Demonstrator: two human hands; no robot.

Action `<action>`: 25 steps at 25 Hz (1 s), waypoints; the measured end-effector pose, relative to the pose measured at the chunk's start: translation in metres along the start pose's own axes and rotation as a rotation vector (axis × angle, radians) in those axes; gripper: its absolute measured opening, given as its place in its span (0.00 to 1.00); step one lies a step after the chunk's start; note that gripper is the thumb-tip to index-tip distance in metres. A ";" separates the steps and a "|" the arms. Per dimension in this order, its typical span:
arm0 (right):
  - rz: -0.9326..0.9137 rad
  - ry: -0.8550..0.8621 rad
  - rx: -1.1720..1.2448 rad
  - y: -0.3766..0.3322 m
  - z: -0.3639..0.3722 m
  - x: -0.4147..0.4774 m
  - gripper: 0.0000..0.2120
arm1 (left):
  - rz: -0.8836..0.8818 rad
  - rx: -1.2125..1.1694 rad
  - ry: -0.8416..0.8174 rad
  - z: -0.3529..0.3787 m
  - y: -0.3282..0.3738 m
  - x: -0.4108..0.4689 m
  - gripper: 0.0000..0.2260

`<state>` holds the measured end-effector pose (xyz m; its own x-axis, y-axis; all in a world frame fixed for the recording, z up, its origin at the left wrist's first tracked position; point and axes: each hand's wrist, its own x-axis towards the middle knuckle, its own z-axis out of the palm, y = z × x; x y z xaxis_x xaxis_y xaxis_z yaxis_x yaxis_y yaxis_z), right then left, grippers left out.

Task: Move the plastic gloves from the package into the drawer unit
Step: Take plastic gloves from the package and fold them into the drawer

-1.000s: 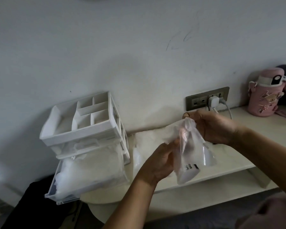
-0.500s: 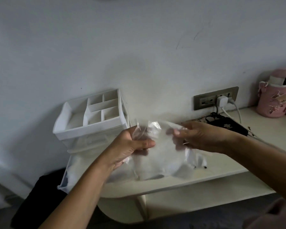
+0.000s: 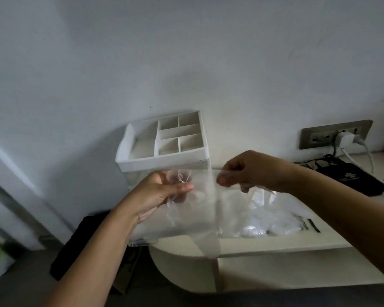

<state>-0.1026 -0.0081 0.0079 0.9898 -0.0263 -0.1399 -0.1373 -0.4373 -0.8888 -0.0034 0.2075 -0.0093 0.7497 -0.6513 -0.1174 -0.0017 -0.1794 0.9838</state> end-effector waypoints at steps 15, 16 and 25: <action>-0.437 0.712 -0.753 -0.019 0.098 0.038 0.10 | -0.136 0.172 0.519 -0.059 -0.051 0.019 0.10; -0.470 0.579 -0.680 -0.020 0.106 0.040 0.11 | -0.132 0.204 0.544 -0.061 -0.052 0.020 0.13; -0.171 -0.070 -0.792 0.004 0.131 0.086 0.27 | -0.004 1.028 0.741 -0.054 -0.035 0.005 0.08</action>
<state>-0.0228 0.1054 -0.0652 0.9863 0.1437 -0.0806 0.1095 -0.9372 -0.3310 0.0357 0.2500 -0.0366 0.9399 -0.1412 0.3109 -0.2606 -0.8849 0.3860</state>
